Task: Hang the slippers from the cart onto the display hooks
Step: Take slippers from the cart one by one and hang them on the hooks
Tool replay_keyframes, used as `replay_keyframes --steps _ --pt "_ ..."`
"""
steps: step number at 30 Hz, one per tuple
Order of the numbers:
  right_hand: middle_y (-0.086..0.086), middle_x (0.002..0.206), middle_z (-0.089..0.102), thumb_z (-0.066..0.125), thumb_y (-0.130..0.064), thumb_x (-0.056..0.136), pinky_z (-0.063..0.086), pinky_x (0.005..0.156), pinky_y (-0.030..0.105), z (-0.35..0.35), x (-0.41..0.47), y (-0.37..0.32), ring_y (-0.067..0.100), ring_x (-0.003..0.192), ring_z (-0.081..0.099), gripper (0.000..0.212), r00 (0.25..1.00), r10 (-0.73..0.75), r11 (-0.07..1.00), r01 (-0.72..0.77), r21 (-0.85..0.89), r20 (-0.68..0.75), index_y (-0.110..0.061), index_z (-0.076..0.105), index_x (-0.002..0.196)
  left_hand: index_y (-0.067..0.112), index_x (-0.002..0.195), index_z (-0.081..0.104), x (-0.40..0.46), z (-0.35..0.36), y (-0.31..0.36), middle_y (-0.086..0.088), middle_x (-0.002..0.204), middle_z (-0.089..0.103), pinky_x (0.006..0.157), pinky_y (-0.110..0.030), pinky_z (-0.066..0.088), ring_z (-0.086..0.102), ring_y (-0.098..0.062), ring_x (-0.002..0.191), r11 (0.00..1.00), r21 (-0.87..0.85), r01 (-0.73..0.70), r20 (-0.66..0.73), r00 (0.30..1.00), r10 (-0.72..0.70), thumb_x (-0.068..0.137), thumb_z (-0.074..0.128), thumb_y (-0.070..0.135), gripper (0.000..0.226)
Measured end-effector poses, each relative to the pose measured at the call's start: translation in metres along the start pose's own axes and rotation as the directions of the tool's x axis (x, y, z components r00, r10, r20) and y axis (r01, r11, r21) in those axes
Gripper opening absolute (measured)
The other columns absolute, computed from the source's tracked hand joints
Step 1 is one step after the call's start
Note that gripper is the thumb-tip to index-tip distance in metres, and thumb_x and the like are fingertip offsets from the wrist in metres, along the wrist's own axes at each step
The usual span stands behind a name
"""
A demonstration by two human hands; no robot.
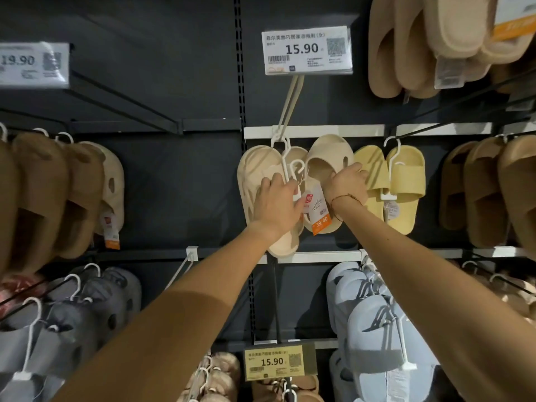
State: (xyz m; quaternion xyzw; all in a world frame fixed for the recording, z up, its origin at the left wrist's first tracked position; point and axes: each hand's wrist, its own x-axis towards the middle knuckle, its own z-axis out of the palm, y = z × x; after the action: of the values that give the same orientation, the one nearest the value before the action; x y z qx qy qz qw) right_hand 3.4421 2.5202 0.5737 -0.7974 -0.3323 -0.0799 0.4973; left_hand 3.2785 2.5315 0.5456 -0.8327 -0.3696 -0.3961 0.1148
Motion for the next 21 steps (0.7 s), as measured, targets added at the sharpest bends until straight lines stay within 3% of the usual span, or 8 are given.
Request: replay_keyframes --steps 6,10,15,18,21 --pt "0.018 0.136 0.042 0.054 -0.037 0.098 0.039 0.071 0.037 0.002 -0.012 -0.015 0.036 0.111 0.058 0.058 1.000 0.012 1.000 -0.012 -0.001 -0.019 -0.001 0.034 0.138 0.015 0.099 0.063 -0.009 -0.009 -0.017 0.000 0.100 0.046 0.089 -0.036 0.047 0.047 -0.022 0.100 0.952 -0.305 -0.039 0.026 0.998 0.049 0.094 0.068 0.031 0.017" --pt "0.018 0.137 0.041 0.055 -0.035 0.097 0.039 0.068 0.036 -0.003 -0.022 -0.029 0.035 0.108 0.060 0.057 1.000 -0.029 0.999 0.029 0.013 -0.007 -0.002 0.034 0.138 0.014 0.096 0.061 -0.011 -0.019 -0.021 -0.001 0.100 0.044 0.092 -0.035 0.046 0.043 -0.021 0.103 0.949 -0.314 -0.029 0.094 0.994 0.062 0.094 0.065 0.029 0.015" --pt "0.015 0.135 0.043 0.057 -0.035 0.096 0.037 0.065 0.035 -0.011 -0.038 -0.033 0.033 0.107 0.059 0.053 0.975 -0.220 0.975 0.220 -0.013 -0.018 -0.005 0.037 0.135 0.015 0.093 0.056 -0.011 -0.030 -0.025 -0.001 0.100 0.044 0.092 -0.033 0.044 0.042 -0.022 0.106 0.963 -0.269 0.024 0.163 0.986 0.021 0.097 0.063 0.030 0.017" --pt "0.013 0.131 0.044 0.054 -0.031 0.095 0.037 0.065 0.036 -0.007 -0.050 -0.011 0.034 0.105 0.057 0.050 0.939 -0.344 0.938 0.344 0.045 -0.019 -0.006 0.037 0.135 0.014 0.097 0.059 -0.015 -0.027 -0.022 0.000 0.101 0.046 0.090 -0.031 0.043 0.043 -0.022 0.106 0.964 -0.262 0.052 0.125 0.992 -0.020 0.097 0.064 0.028 0.015" --pt "0.014 0.134 0.041 0.053 -0.019 0.093 0.048 0.073 0.043 0.007 -0.060 0.023 0.036 0.109 0.054 0.056 0.917 -0.398 0.912 0.392 0.123 0.030 -0.007 0.030 0.142 0.012 0.102 0.067 -0.019 -0.020 -0.018 -0.001 0.100 0.051 0.084 -0.030 0.044 0.047 -0.022 0.101 0.952 -0.297 0.069 0.027 0.998 -0.064 0.094 0.070 0.027 0.017"
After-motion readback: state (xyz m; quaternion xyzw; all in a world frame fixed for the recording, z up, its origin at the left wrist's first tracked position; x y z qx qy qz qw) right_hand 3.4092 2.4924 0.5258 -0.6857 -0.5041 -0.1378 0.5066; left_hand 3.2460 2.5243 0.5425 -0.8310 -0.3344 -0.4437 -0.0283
